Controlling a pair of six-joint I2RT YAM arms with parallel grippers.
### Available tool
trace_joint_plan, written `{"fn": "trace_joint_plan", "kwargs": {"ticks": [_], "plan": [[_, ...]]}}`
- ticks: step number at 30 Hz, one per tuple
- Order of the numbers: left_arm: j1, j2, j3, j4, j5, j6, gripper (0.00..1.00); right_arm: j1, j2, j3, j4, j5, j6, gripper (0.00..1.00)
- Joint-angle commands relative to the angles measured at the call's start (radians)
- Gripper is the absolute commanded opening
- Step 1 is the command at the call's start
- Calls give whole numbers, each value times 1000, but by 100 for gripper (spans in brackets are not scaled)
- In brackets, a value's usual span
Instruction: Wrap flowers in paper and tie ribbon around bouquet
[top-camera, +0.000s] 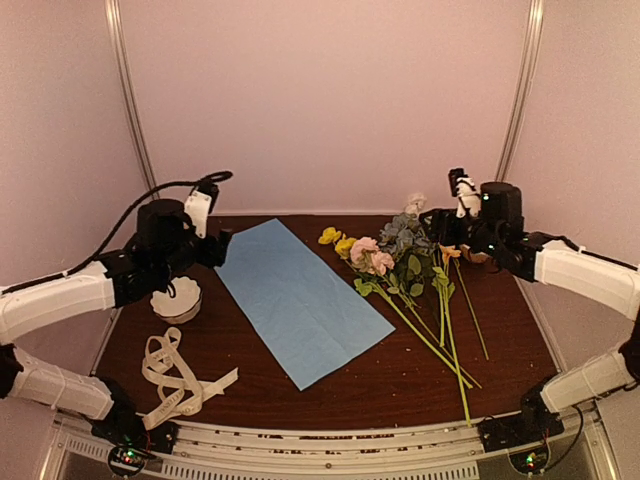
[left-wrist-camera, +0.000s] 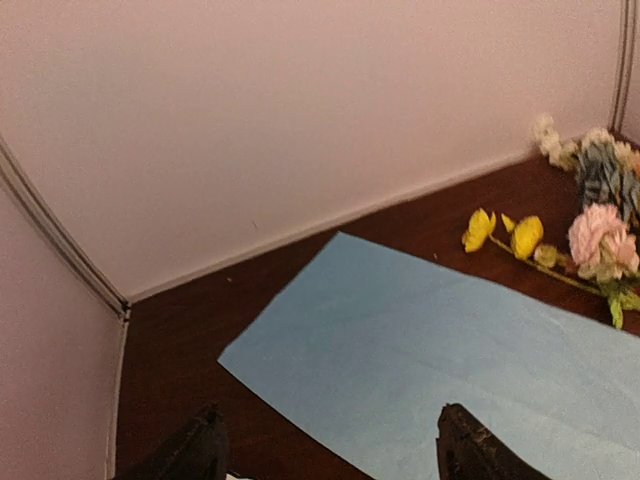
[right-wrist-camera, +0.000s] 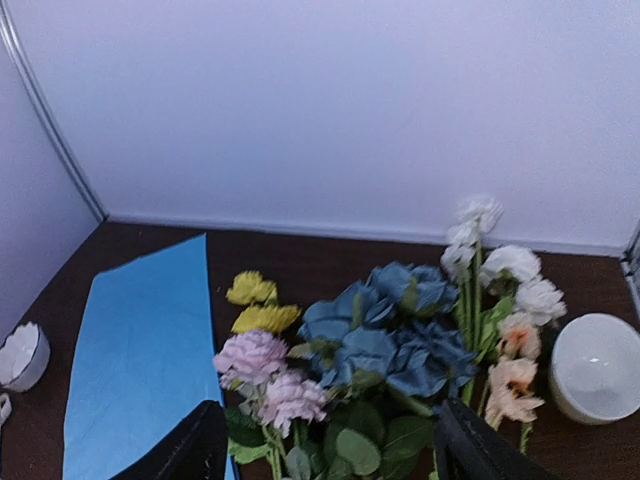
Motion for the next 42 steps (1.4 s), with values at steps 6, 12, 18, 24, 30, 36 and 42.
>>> {"fn": "trace_joint_plan", "kwargs": {"ticks": [6,12,18,24,30,36,42], "plan": [[-94,325,65,-375,189,-78,75,275,395,288,-584,12,7,65],[-96,515,135,-489,263,-66,75,341,630,477,-751,14,10,60],[-98,576,121,-480,280,-74,75,346,759,546,-754,-29,25,60],[-98,585,90,-456,305,-88,75,346,877,621,-798,-27,30,61],[-97,591,82,-447,311,-93,75,349,862,581,-722,-195,38,54],[-97,601,78,-444,313,-96,75,348,805,525,-577,-422,78,43],[-97,599,73,-439,315,-98,75,348,762,474,-435,-537,155,36]]}}
